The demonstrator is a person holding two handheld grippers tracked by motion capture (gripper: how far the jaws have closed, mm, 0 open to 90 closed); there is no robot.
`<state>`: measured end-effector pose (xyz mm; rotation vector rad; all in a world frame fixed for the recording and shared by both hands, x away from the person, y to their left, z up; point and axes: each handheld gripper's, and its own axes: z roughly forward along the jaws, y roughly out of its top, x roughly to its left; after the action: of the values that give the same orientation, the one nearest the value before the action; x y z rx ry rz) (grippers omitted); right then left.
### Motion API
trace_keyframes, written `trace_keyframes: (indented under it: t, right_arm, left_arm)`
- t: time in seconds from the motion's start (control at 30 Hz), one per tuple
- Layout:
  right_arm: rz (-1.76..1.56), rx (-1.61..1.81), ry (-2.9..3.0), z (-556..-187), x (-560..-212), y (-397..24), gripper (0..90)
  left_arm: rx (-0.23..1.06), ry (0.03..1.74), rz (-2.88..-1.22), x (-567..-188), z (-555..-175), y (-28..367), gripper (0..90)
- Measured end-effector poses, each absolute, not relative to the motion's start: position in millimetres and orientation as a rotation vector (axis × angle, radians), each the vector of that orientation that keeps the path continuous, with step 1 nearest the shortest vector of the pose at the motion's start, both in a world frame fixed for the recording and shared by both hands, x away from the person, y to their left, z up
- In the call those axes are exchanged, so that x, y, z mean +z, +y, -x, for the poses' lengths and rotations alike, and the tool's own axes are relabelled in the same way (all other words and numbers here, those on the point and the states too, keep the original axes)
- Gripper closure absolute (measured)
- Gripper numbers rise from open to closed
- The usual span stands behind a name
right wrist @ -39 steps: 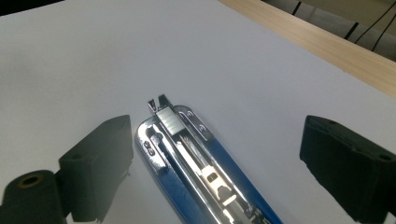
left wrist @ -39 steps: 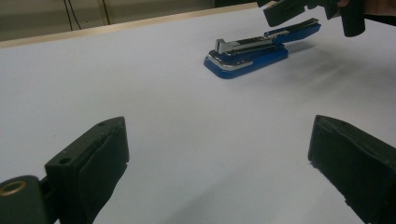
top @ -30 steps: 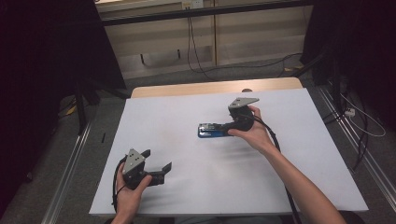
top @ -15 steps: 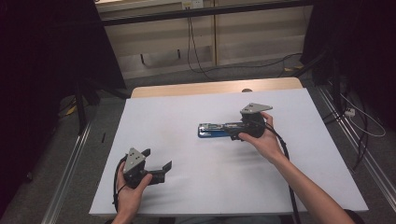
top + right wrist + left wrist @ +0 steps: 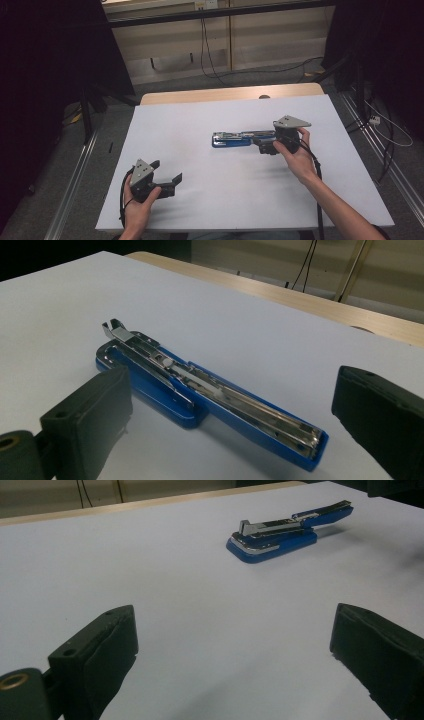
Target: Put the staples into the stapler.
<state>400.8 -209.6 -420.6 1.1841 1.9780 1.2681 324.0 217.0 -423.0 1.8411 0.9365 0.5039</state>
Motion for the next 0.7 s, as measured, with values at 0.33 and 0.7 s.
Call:
trace_keyframes:
  t: [0.33,0.7]
  right_arm:
    - [-1.217,1.254,1.936,-381.1,-429.2,-223.6,2.7]
    - [-1.245,1.251,1.878,-362.6,-429.2,-241.5,2.3]
  left_arm:
    - [0.510,0.933,-1.838,-421.7,-321.7,214.3,5.3]
    - [0.500,0.965,-1.819,-421.8,-322.9,218.5,5.3]
